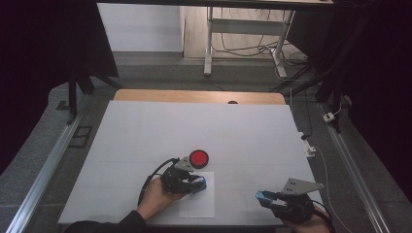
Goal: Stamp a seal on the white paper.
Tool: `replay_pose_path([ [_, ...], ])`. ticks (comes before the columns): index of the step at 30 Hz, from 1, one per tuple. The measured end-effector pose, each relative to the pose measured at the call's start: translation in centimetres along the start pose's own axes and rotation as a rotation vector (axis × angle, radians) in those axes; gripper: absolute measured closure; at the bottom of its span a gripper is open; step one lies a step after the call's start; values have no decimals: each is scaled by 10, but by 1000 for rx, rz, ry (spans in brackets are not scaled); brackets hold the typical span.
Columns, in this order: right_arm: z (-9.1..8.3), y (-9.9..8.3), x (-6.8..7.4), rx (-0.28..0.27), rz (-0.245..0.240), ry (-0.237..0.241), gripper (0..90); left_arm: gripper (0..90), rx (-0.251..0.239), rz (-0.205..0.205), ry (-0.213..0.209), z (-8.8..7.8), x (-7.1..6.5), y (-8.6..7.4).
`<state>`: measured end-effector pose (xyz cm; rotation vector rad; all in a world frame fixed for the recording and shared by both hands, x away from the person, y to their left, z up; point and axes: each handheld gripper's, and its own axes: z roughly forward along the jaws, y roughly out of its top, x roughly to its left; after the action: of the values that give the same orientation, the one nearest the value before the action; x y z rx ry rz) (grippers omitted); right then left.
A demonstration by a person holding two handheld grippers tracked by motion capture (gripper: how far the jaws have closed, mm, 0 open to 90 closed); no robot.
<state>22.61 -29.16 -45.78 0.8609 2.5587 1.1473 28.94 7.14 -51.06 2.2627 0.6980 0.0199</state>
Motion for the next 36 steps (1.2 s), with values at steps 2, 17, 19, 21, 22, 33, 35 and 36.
replay_pose_path([
  [2, 0, 0, 0, -1, 0, -1, 685, 702, 1, 4, 5, 0, -1, 0],
  [17, 0, 0, 0, 1, 1, 0, 685, 701, 30, 79, 95, 2, -17, 2],
  [19, 0, 0, 0, 2, 0, 0, 686, 702, 31, 75, 93, 2, -16, 2],
  [21, 0, 0, 0, 3, 1, 1, 686, 701, 26, 59, 78, 2, -14, 2],
  [22, 0, 0, 0, 4, 1, 1, 685, 701, 25, 52, 69, 2, -12, 1],
  [33, 0, 0, 0, 3, 2, 5, 685, 701, 23, 23, 27, 1, -4, 2],
  [35, 0, 0, -1, 1, 2, 7, 685, 701, 36, 37, 38, 1, -6, 3],
  [36, 0, 0, -1, -1, 4, 5, 685, 700, 40, 41, 44, 1, -7, 4],
])
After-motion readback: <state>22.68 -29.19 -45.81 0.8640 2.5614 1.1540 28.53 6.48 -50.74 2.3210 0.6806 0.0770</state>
